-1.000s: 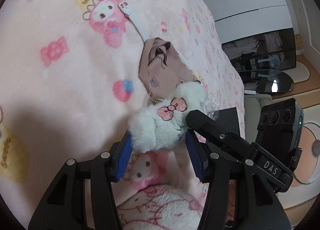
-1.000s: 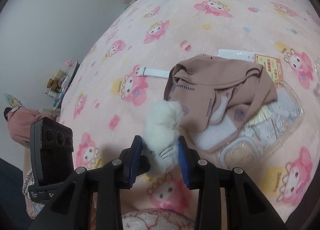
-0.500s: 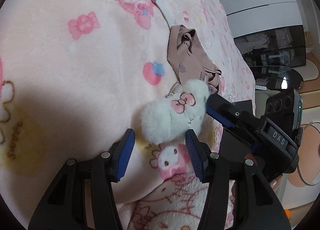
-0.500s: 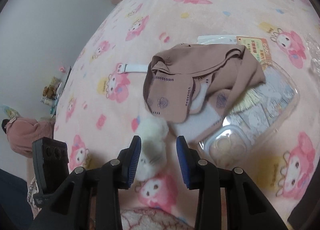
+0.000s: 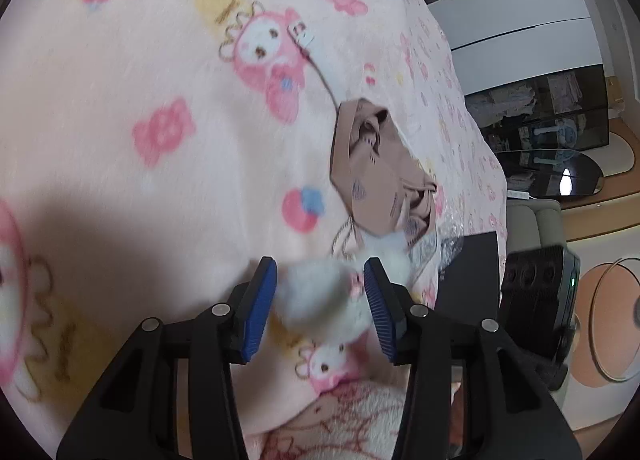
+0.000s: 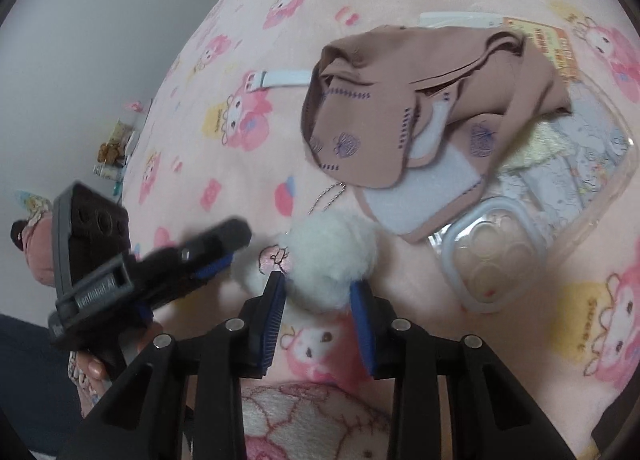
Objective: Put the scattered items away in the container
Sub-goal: 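Lift the plush toy off the beige bag with both grippers, then carry the held plush toy with both grippers over the box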
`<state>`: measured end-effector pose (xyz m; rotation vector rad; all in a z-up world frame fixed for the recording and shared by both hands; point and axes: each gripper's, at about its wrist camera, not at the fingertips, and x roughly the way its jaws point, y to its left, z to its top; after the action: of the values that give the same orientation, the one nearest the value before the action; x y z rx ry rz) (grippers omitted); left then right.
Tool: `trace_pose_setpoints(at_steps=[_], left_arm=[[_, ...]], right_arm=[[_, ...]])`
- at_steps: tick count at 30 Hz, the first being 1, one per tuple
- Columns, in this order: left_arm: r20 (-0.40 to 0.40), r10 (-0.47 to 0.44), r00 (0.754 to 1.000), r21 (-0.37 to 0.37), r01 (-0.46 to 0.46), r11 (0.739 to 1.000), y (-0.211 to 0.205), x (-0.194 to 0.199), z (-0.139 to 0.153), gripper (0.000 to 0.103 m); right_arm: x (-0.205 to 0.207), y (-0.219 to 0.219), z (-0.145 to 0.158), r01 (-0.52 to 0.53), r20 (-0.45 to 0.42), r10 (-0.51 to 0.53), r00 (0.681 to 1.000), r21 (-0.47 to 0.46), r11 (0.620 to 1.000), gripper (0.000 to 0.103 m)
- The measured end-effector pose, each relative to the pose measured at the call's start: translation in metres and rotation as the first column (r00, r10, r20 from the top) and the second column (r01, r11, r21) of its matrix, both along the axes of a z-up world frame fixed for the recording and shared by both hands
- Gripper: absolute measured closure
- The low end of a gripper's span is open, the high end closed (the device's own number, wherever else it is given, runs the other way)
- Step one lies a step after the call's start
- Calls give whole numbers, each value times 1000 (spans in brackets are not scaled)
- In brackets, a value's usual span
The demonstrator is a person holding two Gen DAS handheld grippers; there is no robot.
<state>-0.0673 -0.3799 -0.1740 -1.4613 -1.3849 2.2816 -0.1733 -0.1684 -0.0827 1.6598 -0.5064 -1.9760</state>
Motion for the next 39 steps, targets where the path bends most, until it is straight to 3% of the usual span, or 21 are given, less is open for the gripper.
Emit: trace_pose_setpoints(at_steps=[4, 7, 11, 16, 24, 30, 39], left_arm=[[17, -15, 1000, 20, 15, 1000, 9, 11, -9, 57], [16, -3, 1000, 30, 3, 1000, 8, 9, -16, 58], [18, -14, 1000, -13, 14, 1000, 10, 3, -12, 58], [-42, -31, 999, -13, 31, 999, 15, 11, 18, 58], [-163, -96, 982, -52, 89, 995, 49, 27, 92, 58], [-220, -186, 958, -59, 177, 982, 99, 34, 128, 55], [-256, -342, 904, -94, 329, 940, 193, 25, 160, 55]], right_arm=[[-12, 9, 5, 47, -51, -45, 998, 33, 998, 73], [-22, 3, -2, 25, -29, -25, 999, -1, 1000, 73], [-20, -11, -9, -16, -26, 17, 1000, 10, 1000, 73], [-7, -1, 16, 5, -58, -6, 998, -20, 1000, 75], [40, 27, 89, 57, -188, -62, 980, -31, 998, 75], [84, 70, 131, 129, -265, -134, 955, -35, 991, 75], [137, 149, 161, 242, -342, -229, 912, -3, 970, 74]])
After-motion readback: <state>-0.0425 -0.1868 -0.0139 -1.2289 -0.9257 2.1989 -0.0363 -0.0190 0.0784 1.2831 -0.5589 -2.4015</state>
